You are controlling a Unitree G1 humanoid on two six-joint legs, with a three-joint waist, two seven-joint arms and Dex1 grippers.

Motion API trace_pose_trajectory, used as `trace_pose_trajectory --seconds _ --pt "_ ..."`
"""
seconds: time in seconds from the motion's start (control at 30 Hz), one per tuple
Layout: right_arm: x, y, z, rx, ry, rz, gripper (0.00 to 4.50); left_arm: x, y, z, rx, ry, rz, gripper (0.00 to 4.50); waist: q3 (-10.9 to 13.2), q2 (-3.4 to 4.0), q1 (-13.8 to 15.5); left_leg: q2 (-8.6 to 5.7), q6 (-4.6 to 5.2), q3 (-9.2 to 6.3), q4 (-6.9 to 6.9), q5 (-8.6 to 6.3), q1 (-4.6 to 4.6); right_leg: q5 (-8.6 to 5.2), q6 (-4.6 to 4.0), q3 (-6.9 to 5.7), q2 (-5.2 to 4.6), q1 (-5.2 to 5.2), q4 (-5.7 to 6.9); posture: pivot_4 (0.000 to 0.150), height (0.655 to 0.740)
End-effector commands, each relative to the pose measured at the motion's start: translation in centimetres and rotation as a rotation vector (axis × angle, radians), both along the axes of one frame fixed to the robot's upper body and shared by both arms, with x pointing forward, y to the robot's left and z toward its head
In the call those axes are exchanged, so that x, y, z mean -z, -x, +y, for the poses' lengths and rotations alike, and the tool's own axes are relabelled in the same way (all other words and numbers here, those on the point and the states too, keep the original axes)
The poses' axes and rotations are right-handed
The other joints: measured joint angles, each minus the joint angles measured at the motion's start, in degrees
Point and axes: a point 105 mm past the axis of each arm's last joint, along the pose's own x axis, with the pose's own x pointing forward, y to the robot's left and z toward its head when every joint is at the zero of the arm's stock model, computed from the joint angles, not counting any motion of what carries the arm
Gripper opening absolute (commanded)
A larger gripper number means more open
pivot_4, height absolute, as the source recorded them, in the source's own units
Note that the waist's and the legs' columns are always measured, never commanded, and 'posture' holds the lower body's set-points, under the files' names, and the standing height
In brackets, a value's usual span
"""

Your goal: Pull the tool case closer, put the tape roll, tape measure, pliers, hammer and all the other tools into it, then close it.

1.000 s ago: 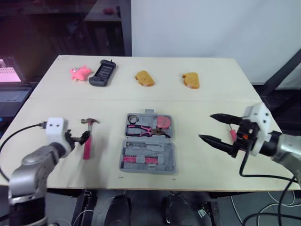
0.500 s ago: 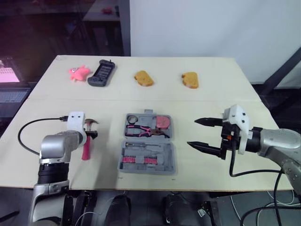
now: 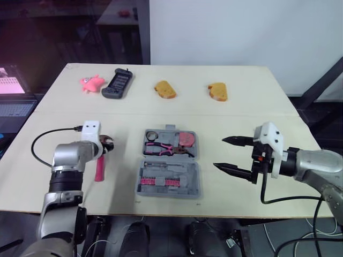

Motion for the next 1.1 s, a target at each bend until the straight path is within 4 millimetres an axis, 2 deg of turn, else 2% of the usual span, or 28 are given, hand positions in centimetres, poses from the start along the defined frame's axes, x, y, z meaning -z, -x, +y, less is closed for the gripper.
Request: trace_pose_trajectory --seconds 0.03,0.13,0.17,0.53,0.8,1.0,1.1 --pt "-1.0 0.1 0.2 -0.006 0.008 -0.055 4.5 1.3 0.8 -0.1 0.002 0.001 0.057 1.66 -0.01 0.02 -0.09 0.0 0.0 0.0 -0.01 0.0 0.0 0.0 0.0 0.0 0.0 0.0 0.0 0.15 0.74" --pt "-0.8 0.1 0.2 -0.002 0.009 -0.053 4.5 1.4 0.8 -0.1 -0.004 0.005 0.058 0.26 -0.01 0.03 -0.02 0.0 0.0 0.0 -0.01 0.0 0.01 0.0 0.0 0.0 0.0 0.0 0.0 0.15 0.74" --pt "-0.9 0.1 0.2 0.0 0.009 -0.054 4.5 1.4 0.7 0.0 -0.012 0.005 0.056 0.07 -0.01 0.03 0.0 0.0 0.0 0.0 0.0 0.0 0.0 0.0 0.0 0.0 0.0 0.0 0.0 0.15 0.74" --pt "-0.6 -0.1 0.1 0.016 0.015 -0.052 4.5 1.2 0.7 1.0 -0.047 -0.018 0.039 0.07 -0.04 0.06 -0.04 0.0 0.0 0.0 -0.01 0.0 0.03 0.0 0.0 0.0 0.0 0.02 0.0 0.15 0.74" --pt "-0.6 -0.3 -0.3 0.026 0.003 -0.056 4.5 -1.3 0.9 2.4 -0.036 -0.083 -0.032 0.07 -0.02 0.04 -0.51 0.01 0.0 -0.01 -0.04 0.0 0.03 0.0 0.0 0.02 0.03 -0.02 0.0 0.15 0.74" --pt "-0.8 -0.7 -1.2 0.047 -0.023 -0.085 4.5 -6.0 1.7 1.6 0.255 -0.167 -0.149 0.07 0.09 -0.11 -0.35 0.13 -0.03 -0.06 -0.07 0.01 -0.13 -0.01 -0.02 0.06 0.18 -0.22 0.0 0.15 0.74" --pt "0.2 -0.6 -2.0 0.07 -0.007 -0.061 4.5 -8.6 2.8 -0.9 0.6 -0.234 -0.181 0.07 0.12 -0.15 0.12 0.13 -0.06 -0.06 -0.08 0.03 -0.16 -0.01 -0.04 0.05 0.17 -0.2 -0.05 0.15 0.74"
